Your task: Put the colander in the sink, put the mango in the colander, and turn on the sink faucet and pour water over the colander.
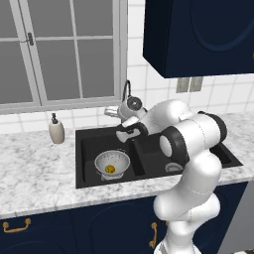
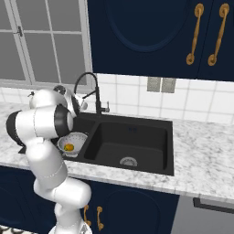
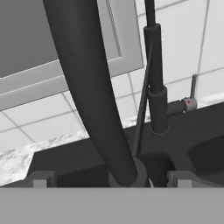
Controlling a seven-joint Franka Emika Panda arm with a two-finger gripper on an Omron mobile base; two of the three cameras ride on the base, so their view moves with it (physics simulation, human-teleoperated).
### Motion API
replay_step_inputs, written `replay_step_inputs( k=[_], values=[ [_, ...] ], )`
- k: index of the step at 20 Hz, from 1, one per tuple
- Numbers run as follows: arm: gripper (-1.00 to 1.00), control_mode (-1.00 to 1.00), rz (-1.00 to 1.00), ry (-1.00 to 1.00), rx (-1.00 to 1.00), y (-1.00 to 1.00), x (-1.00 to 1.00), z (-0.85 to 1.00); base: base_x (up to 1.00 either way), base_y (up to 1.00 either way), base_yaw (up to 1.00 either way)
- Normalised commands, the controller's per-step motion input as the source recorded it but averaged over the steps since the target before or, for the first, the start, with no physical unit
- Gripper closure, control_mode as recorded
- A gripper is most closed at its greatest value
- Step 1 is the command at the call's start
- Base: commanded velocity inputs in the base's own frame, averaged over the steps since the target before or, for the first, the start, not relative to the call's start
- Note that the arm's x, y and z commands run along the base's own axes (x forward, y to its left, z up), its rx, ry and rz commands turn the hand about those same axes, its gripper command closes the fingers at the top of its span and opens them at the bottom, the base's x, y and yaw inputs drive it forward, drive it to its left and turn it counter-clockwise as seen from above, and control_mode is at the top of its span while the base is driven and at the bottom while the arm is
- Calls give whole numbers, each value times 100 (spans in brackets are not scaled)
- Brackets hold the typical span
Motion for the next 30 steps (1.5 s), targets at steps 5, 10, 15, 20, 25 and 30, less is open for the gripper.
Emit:
replay_step_inputs(
  k=[5,10,15,20,25,30],
  values=[
    [-100,-100,0,0,0,29,30,0,0,0,0],
    [-100,-100,0,0,0,24,19,0,0,0,0],
    [-100,-100,0,0,0,7,9,0,0,0,0],
    [-100,-100,0,0,0,0,3,0,0,0,0],
    [-100,-100,0,0,0,0,-10,1,0,0,0],
    [-100,-100,0,-1,0,0,-34,33,0,0,0]
  ],
)
